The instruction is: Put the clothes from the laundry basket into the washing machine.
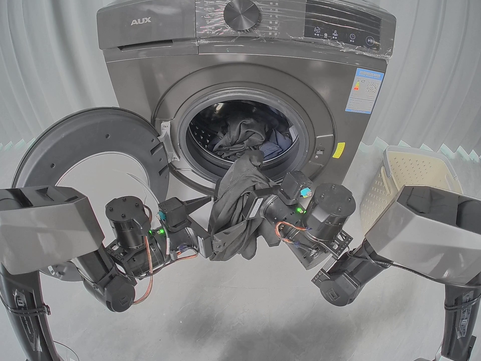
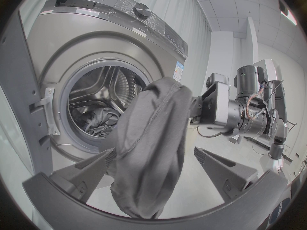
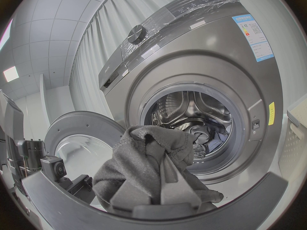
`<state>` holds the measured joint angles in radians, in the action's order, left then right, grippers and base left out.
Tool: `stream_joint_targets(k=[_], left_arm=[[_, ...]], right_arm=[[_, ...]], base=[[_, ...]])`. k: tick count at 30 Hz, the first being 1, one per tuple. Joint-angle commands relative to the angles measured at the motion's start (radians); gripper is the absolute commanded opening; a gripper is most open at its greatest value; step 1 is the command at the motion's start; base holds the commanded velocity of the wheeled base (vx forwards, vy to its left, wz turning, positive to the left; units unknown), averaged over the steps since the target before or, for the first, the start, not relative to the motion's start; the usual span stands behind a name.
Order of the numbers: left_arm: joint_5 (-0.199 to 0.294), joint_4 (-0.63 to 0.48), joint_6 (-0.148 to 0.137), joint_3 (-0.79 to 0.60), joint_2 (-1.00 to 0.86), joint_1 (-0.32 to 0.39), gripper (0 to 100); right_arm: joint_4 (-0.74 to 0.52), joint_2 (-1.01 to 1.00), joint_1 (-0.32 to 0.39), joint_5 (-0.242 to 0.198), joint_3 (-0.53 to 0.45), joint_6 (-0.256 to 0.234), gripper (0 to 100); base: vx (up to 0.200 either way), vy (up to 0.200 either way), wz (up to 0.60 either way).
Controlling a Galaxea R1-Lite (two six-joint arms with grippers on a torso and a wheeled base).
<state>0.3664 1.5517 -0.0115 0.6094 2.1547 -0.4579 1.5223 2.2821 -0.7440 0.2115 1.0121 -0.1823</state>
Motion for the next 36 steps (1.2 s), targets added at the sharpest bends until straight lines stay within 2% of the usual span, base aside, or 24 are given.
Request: stream_joint_targets(k=[1,7,10,11,18,21,22,26,28,29,32,36], left_arm=[[-0.001,0.001,0.005,0.015,0.011,-0.016,100],[-0.007,0.002,-0.005,0.055,0.082,-0.018,100],[-0.03,0.002,-0.005,0.087,0.109,-0.016,100],[-0.053,0.002,-0.005,0.125,0.132,-0.016,100],[-0.116,0.002,-0.007,0.233,0.217,-0.005,100],[-0.121,0.002,-0.007,0.237,0.22,-0.004,100],[-0.168,0.004,-0.005,0.302,0.255,-0.002,100],[-0.173,0.004,0.001,0.32,0.254,-0.002,100],[-0.173,0.004,-0.005,0.319,0.255,-0.001,100],[-0.175,0.005,-0.005,0.319,0.257,0.001,0],[-0.178,0.005,0.001,0.319,0.254,0.001,0],[-0.205,0.007,0.027,0.334,0.241,0.015,0]], right_arm=[[-0.001,0.014,-0.006,0.0,0.006,-0.002,0],[0.001,0.013,-0.012,0.002,0.01,-0.002,0],[0.001,0.01,-0.014,0.002,0.01,-0.002,0],[0.001,0.008,-0.018,0.003,0.006,-0.002,0],[0.001,-0.001,-0.034,0.012,0.002,-0.005,0],[0.001,-0.003,-0.034,0.012,0.002,-0.005,0],[0.002,-0.003,-0.049,0.025,0.0,-0.008,0],[0.002,-0.001,-0.051,0.026,0.0,-0.011,0],[0.004,0.0,-0.051,0.026,0.0,-0.014,0],[0.004,0.0,-0.049,0.026,0.0,-0.017,0],[0.006,0.0,-0.049,0.029,-0.003,-0.017,0],[0.007,-0.003,-0.04,0.045,-0.033,-0.031,0]], base=[[0.0,0.0,0.0],[0.0,0.0,0.0],[0.0,0.0,0.0],[0.0,0.0,0.0],[0.0,0.0,0.0],[0.0,0.0,0.0],[0.0,0.0,0.0],[0.0,0.0,0.0],[0.0,0.0,0.0],[0.0,0.0,0.0],[0.0,0.0,0.0],[0.0,0.0,0.0]])
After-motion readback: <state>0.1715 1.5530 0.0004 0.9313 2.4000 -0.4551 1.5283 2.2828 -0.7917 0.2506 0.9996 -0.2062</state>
